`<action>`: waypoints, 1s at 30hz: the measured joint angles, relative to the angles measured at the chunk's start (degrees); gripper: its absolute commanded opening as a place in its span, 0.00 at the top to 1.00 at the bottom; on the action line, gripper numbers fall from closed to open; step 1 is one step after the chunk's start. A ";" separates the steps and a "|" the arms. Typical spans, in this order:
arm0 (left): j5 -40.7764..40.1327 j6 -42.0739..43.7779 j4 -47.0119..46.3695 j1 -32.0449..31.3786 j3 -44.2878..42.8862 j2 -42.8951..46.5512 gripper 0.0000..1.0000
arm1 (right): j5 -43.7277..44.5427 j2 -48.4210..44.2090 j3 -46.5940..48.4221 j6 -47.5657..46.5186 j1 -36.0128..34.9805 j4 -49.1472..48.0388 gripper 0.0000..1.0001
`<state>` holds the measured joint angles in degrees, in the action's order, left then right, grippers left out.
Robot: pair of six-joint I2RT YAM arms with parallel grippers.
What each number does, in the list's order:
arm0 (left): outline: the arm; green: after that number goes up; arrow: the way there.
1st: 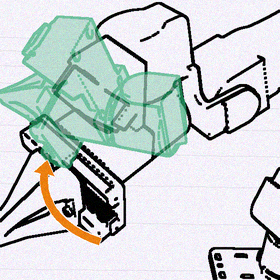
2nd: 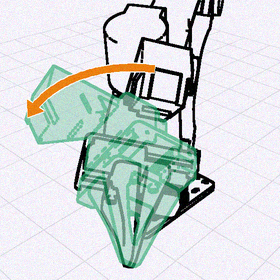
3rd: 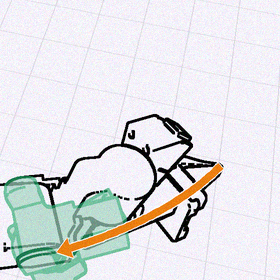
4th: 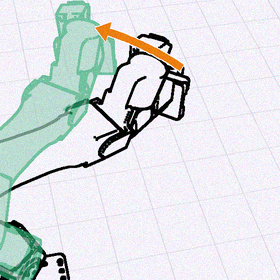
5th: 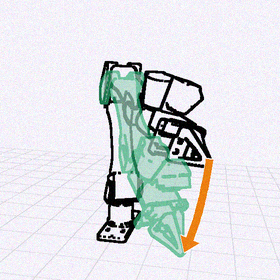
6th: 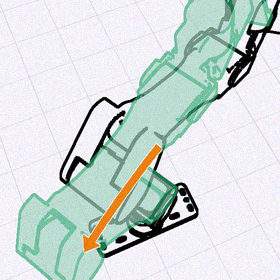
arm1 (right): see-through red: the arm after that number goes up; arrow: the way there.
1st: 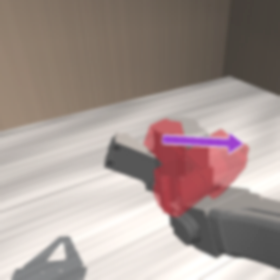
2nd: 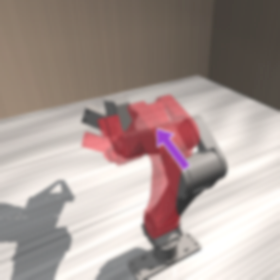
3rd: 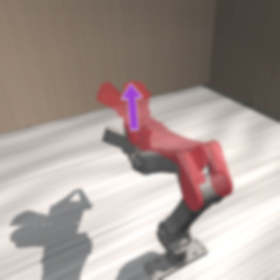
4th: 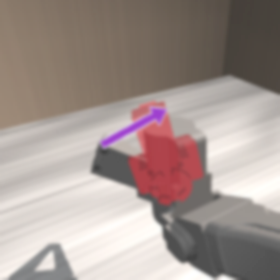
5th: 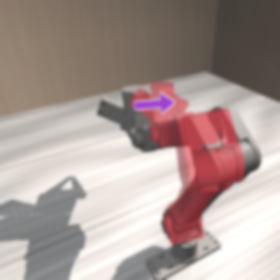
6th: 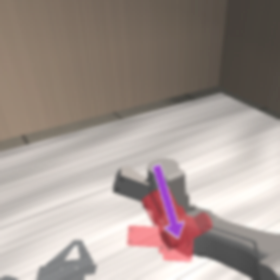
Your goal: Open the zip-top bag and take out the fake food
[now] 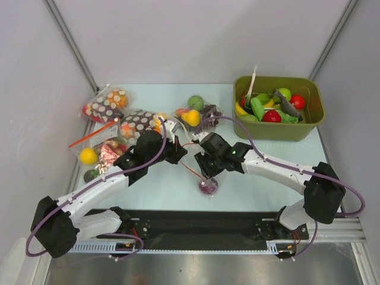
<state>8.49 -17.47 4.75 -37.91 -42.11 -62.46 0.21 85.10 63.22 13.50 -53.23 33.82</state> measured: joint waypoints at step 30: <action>-2.89 -2.54 -1.92 -5.86 7.43 5.38 0.63 | -4.02 2.73 -5.42 6.47 -0.94 -2.54 0.42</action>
<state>5.61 -20.01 2.83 -43.77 -34.68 -57.08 -3.81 87.83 57.80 19.97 -54.17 31.29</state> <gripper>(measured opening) 0.359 0.542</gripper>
